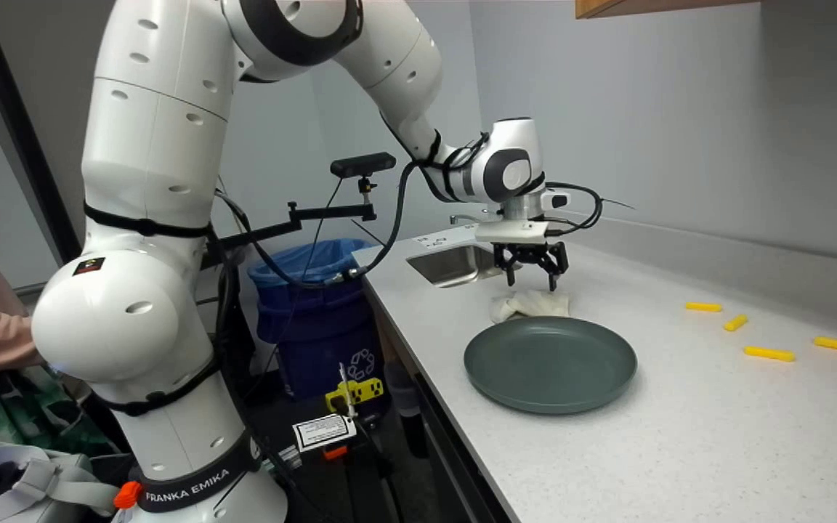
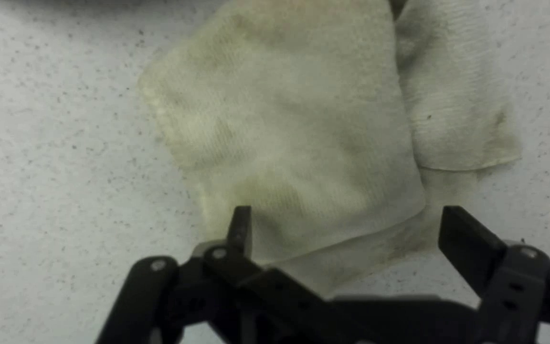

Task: Use the cloth to wipe the table and then move it to the left and wipe the countertop

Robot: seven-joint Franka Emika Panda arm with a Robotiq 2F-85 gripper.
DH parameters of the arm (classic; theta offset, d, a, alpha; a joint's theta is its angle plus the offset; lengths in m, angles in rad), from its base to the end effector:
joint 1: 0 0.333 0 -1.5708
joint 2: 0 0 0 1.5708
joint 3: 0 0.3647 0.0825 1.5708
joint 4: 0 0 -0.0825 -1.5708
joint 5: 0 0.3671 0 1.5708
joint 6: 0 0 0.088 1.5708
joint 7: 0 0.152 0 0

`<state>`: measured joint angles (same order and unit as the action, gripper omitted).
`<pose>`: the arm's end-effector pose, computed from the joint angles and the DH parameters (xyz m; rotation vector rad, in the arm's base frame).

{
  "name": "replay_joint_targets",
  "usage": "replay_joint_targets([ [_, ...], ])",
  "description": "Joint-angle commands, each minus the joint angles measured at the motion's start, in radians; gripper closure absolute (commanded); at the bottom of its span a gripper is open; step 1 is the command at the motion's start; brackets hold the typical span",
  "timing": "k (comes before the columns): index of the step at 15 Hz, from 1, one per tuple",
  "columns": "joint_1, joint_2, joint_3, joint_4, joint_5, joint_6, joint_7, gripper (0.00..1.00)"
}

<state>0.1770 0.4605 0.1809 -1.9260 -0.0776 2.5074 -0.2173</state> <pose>0.6155 0.2205 0.2763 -2.9540 -0.9318 -0.1978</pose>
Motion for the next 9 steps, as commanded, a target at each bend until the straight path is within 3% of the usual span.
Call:
replay_joint_targets([
  [1, 0.029, 0.080, -0.041, 0.076, -0.066, 0.078, 0.050, 0.00],
  [4, 0.047, 0.109, -0.069, 0.102, -0.110, 0.132, 0.080, 0.00],
  [5, 0.049, 0.115, -0.073, 0.108, -0.116, 0.141, 0.085, 0.11],
  [8, 0.056, 0.119, -0.085, 0.114, -0.127, 0.148, 0.100, 0.22],
  [9, 0.055, 0.114, -0.083, 0.109, -0.121, 0.143, 0.103, 0.06],
])
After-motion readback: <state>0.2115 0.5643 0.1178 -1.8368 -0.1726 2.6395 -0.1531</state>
